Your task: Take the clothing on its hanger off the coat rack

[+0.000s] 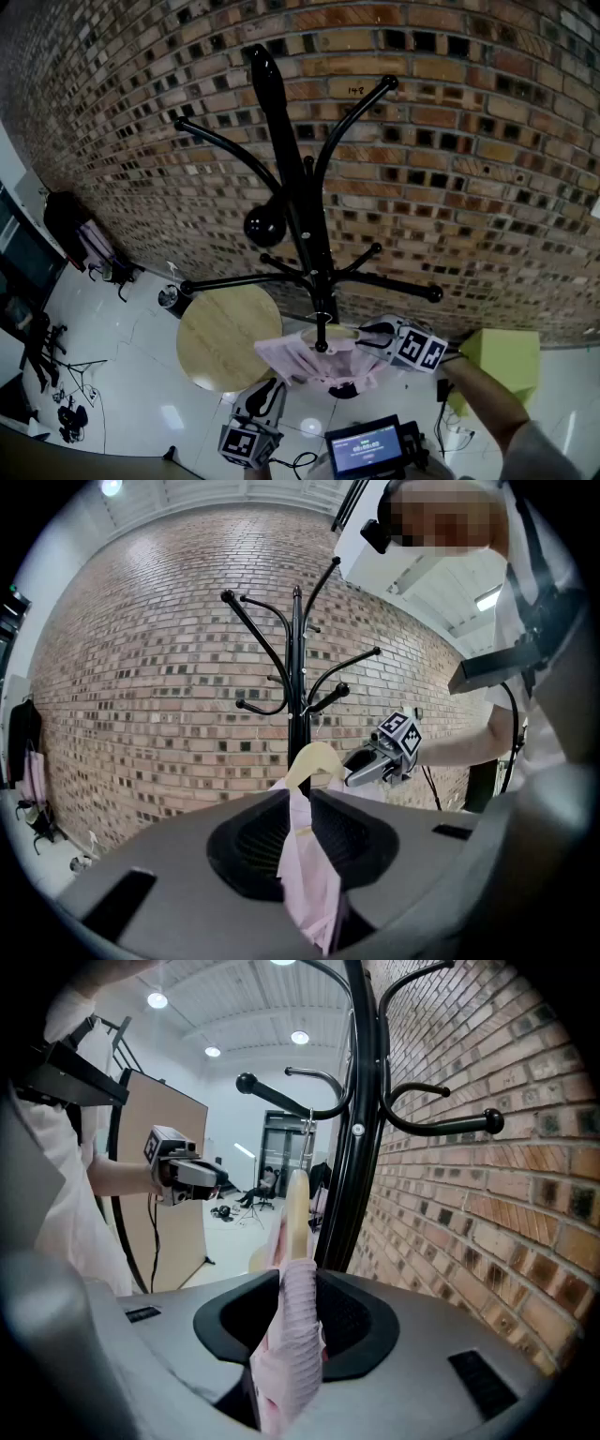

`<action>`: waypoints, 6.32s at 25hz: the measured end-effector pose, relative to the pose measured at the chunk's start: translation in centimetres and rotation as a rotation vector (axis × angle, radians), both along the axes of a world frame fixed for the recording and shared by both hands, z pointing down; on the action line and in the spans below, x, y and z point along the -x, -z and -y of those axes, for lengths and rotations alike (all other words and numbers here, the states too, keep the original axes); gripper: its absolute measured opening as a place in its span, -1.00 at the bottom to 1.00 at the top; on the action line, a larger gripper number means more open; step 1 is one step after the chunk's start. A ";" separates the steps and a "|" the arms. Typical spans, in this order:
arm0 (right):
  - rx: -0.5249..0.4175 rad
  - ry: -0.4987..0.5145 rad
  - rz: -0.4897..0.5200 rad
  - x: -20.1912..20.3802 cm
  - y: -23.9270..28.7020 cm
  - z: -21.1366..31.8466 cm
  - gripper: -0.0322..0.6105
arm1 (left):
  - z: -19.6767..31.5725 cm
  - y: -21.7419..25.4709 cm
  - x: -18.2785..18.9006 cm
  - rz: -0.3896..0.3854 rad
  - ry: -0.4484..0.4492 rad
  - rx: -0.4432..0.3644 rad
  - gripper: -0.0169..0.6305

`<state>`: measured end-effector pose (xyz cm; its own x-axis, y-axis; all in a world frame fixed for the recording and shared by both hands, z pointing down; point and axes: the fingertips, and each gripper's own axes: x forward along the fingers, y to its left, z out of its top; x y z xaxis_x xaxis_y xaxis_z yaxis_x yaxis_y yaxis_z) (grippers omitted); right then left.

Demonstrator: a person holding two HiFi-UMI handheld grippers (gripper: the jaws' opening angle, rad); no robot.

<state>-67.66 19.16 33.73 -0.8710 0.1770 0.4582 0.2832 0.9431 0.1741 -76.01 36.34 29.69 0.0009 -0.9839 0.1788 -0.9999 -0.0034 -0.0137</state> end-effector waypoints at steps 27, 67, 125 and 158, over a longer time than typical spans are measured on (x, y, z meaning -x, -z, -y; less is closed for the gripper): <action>0.143 -0.061 0.026 2.0 -0.9 -2.4 -0.75 | -0.6 -1.9 3.5 -0.053 -0.051 -0.013 -0.73; 0.173 -0.213 0.112 -14.2 7.6 -0.5 -0.75 | 8.8 1.2 -9.2 -0.034 -0.262 0.008 -0.73; 0.064 -1.070 0.246 -73.0 8.9 15.7 -0.75 | 36.7 1.3 -64.2 0.075 -0.996 0.050 -0.81; 0.014 -1.487 0.309 -96.0 2.8 35.2 -0.75 | 57.1 -4.6 -82.5 0.079 -1.271 0.140 -0.92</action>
